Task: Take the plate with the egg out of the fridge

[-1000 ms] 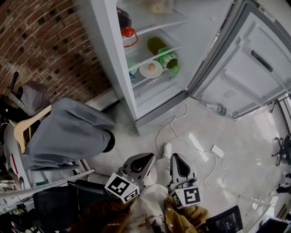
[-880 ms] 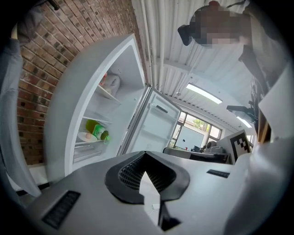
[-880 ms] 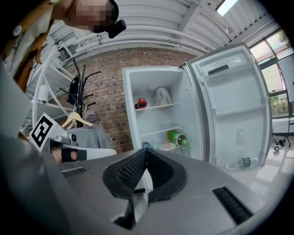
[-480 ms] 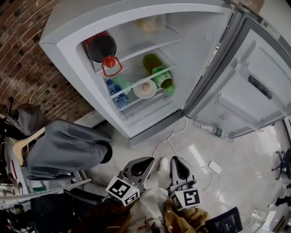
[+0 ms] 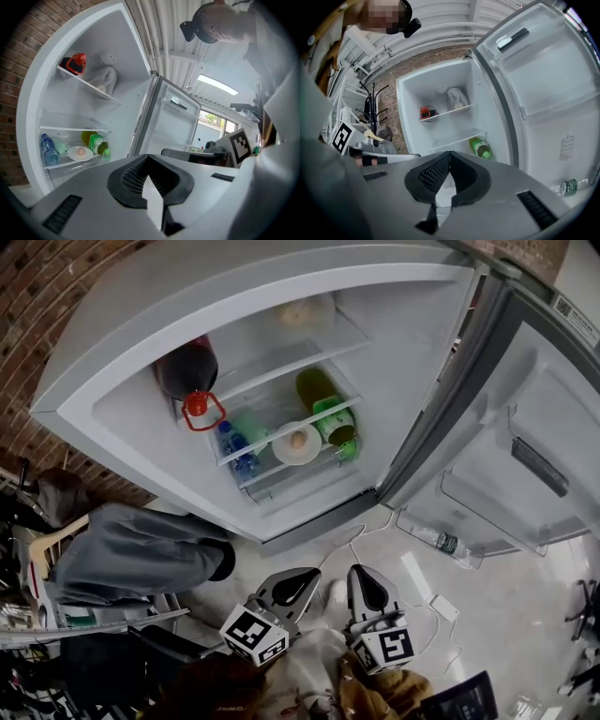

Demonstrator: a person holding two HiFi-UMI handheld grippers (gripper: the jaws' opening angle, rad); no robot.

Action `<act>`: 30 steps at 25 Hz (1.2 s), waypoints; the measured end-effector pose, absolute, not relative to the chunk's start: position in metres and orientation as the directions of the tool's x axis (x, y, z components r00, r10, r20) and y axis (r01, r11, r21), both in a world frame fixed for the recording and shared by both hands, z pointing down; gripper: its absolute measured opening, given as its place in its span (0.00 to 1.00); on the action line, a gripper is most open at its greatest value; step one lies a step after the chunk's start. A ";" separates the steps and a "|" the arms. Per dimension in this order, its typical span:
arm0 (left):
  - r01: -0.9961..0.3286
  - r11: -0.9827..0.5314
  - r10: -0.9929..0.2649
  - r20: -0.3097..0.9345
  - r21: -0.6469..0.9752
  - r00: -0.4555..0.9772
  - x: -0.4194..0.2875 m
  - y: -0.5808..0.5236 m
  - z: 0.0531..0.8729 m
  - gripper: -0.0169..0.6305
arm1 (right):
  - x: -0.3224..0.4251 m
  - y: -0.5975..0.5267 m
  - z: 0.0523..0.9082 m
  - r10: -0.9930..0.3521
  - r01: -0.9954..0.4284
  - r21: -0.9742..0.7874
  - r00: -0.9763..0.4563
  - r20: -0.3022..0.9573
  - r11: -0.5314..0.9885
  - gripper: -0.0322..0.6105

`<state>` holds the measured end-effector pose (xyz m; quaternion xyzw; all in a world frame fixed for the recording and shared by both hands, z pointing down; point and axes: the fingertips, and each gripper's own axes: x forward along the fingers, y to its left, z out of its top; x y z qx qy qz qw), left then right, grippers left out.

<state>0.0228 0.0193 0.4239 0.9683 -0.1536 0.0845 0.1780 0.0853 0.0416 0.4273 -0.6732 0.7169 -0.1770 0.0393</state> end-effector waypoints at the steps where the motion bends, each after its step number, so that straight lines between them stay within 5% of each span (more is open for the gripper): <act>1: -0.331 -0.890 -0.273 0.217 0.314 0.937 0.029 0.016 0.424 0.02 | 0.091 0.038 0.428 -0.979 -0.952 -0.305 -0.097 0.181 0.038 0.06; 19: -0.483 -0.825 -0.430 0.226 0.295 0.874 0.047 -0.025 0.427 0.02 | 0.096 -0.017 0.459 -0.896 -0.867 -0.435 -0.372 0.241 0.243 0.06; 30: -0.504 -0.805 -0.436 0.264 0.313 0.860 0.037 -0.034 0.449 0.02 | 0.099 -0.053 0.494 -0.891 -0.763 -0.629 -0.377 0.251 0.146 0.06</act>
